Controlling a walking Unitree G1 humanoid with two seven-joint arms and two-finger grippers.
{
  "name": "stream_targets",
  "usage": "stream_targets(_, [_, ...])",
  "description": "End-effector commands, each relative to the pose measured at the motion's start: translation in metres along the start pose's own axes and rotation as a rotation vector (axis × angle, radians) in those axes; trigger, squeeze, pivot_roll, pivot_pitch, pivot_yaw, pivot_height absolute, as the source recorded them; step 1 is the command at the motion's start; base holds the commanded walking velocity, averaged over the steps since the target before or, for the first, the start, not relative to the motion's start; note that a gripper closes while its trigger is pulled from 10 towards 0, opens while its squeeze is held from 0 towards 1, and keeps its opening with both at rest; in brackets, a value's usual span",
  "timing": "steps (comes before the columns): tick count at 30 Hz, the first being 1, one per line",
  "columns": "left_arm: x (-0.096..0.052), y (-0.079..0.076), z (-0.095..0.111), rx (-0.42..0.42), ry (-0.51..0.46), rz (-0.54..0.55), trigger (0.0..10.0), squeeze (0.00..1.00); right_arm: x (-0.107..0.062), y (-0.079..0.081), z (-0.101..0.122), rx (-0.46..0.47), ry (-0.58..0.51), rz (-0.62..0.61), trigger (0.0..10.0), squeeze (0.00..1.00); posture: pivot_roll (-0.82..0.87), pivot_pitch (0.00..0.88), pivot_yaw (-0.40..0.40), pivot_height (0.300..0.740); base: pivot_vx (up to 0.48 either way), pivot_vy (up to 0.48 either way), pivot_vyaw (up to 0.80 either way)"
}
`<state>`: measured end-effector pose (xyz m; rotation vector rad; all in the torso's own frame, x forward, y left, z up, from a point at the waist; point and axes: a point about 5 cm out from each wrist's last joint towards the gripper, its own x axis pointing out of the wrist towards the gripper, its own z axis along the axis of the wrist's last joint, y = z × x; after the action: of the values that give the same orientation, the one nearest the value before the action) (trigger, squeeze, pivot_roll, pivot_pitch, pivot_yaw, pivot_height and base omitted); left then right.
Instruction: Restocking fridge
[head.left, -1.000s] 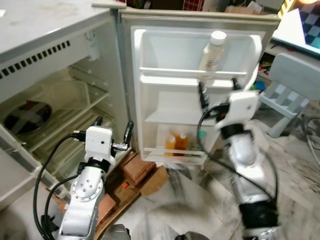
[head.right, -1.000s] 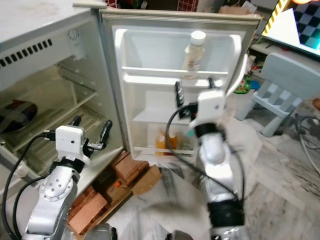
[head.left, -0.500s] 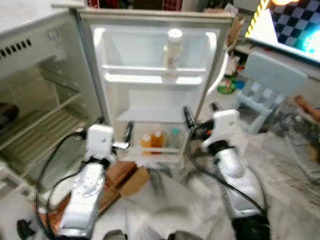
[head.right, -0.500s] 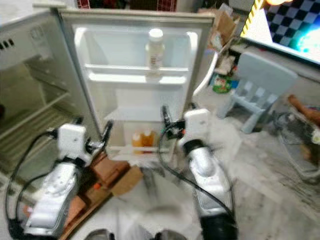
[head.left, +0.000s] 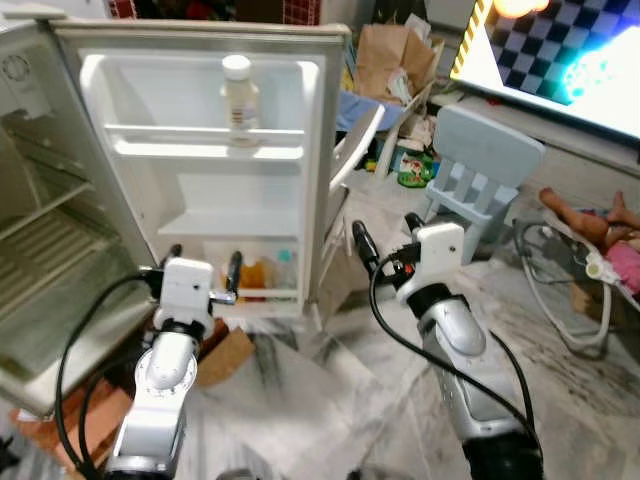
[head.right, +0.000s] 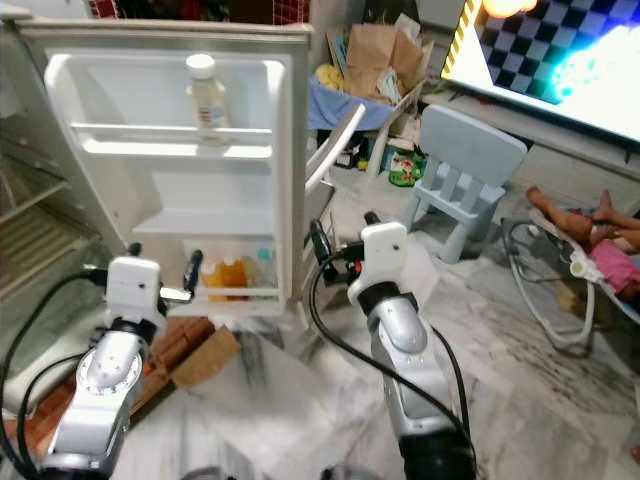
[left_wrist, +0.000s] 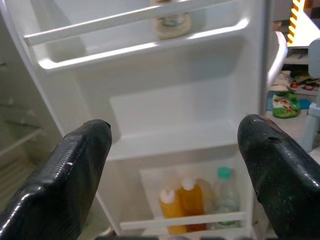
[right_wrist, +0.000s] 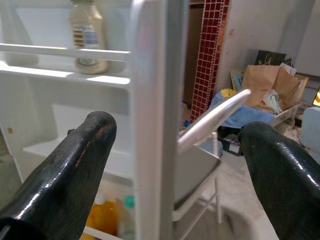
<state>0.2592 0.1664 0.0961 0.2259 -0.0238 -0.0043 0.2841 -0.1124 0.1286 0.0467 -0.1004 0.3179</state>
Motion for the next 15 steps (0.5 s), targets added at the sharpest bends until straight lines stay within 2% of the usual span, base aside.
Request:
stream_targets(1, [-0.0011, -0.0067, -0.0029, -0.002, 0.018, -0.014, 10.0, 0.00, 0.0003, -0.0041, 0.0027, 0.000, -0.006, -0.006, 10.0, 0.00, 0.10, 0.000, -0.034, 0.740, 0.000, -0.428, 0.79])
stream_targets(15, [0.0041, -0.0077, -0.0031, 0.031, 0.028, 0.003, 10.0, 0.00, 0.0067, -0.0076, 0.0104, -0.026, -0.037, -0.009, 10.0, 0.00, 0.09, 0.000, -0.032, 0.740, 0.302, -0.370, 0.80])
